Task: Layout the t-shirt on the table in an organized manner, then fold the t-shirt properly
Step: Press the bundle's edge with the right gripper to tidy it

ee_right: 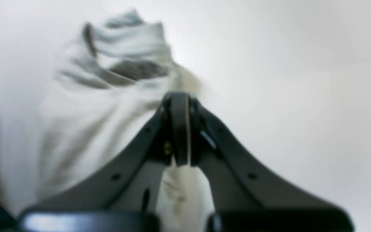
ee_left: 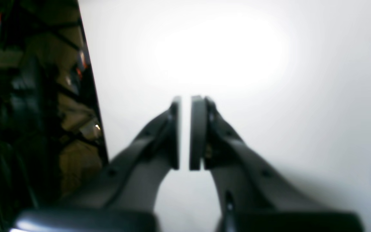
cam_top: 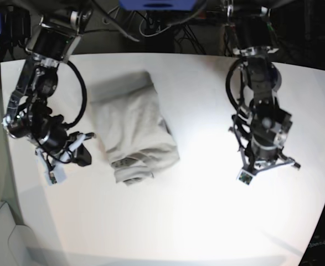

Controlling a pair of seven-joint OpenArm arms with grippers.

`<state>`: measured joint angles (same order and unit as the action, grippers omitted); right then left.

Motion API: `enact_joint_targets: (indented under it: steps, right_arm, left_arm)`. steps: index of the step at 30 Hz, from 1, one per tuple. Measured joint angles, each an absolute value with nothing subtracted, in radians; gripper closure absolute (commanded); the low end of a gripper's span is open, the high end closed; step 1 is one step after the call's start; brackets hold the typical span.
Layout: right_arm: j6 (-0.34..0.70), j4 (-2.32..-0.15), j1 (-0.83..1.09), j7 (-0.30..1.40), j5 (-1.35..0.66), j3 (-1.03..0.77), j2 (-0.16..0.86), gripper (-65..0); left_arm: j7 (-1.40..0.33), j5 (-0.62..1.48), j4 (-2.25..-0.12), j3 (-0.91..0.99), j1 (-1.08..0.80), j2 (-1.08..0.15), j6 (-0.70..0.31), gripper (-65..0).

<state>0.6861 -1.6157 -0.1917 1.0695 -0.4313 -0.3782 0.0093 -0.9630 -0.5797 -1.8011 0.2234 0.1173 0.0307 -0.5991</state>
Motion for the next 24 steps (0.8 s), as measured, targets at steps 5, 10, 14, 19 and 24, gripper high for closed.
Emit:
enact_joint_targets:
  steps: [5, 10, 14, 19, 24]
  right_arm:
    - [0.687, -1.605, -0.064, 1.018, -0.424, -0.306, -0.013, 0.0]
    - [0.686, -1.604, 0.022, 0.902, -0.434, -0.223, -0.009, 0.0]
    - [0.686, -1.497, 0.067, 0.814, -0.443, -0.181, 0.006, 0.0]
    - [0.684, -1.404, 0.076, 0.698, -0.485, -0.146, 0.029, 0.0]
    - [0.684, -1.412, 0.084, 0.693, -0.479, -0.125, 0.033, 0.0]
  left_arm:
    - [-0.968, -0.580, -1.877, 0.346, 0.019, 0.002, -0.599, -0.1]
    - [-0.971, -0.564, -1.880, 0.368, -0.046, -0.028, -0.599, -0.1]
    - [-0.970, -0.574, -1.882, 0.372, -0.062, -0.050, -0.599, -0.1]
    - [-0.963, -0.572, -1.881, 0.369, -0.066, -0.049, -0.599, -0.1]
    - [-0.961, -0.572, -1.881, 0.370, -0.065, -0.048, -0.599, -0.1]
